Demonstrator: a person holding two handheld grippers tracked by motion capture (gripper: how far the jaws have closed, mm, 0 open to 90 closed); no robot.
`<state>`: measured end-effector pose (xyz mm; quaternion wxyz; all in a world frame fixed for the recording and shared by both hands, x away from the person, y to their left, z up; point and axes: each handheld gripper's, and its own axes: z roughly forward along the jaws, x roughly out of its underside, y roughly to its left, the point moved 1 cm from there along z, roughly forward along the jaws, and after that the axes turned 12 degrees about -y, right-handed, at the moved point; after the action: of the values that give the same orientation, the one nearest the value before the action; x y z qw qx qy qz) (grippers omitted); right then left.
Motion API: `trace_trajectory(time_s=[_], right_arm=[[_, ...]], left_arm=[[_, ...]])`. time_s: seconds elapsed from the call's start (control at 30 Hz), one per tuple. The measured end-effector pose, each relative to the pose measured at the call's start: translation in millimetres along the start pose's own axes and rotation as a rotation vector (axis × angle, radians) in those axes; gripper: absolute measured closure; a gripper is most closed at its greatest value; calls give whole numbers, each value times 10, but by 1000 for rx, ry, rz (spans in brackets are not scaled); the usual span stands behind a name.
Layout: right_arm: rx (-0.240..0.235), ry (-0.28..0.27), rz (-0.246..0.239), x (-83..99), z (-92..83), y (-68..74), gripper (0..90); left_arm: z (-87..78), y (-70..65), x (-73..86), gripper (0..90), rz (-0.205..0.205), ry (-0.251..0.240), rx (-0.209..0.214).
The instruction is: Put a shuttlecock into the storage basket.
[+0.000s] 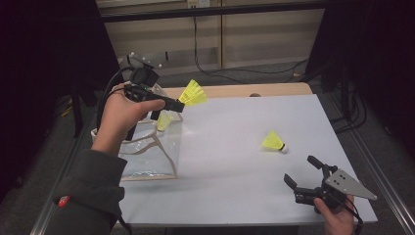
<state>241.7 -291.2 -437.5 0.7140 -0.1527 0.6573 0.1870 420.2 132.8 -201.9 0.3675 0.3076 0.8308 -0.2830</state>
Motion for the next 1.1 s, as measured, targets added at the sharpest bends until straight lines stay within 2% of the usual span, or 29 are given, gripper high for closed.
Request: trace_trajectory(time_s=[0.27, 0.33, 0.83, 0.87, 0.93, 1.07, 1.1], right_arm=[[0, 1, 2, -2, -1, 3, 19], [0, 1, 2, -2, -1, 3, 18], [0, 2, 4, -2, 0, 5, 18], [0, 2, 4, -2, 0, 6, 18], [0, 1, 3, -3, 0, 5, 18], [0, 2, 3, -3, 0, 6, 18], [0, 2, 3, -3, 0, 6, 19]], left_arm=[[-49, 31, -1, 632, -5, -3, -11], [-56, 31, 0, 632, -17, -14, -17], [-146, 89, 2, 632, -12, -11, -32], [-147, 84, 3, 632, -25, -22, -35], [-163, 99, 2, 632, -14, -14, -35], [-165, 108, 19, 632, -24, -17, -42], [-173, 121, 21, 632, -15, -10, -42]])
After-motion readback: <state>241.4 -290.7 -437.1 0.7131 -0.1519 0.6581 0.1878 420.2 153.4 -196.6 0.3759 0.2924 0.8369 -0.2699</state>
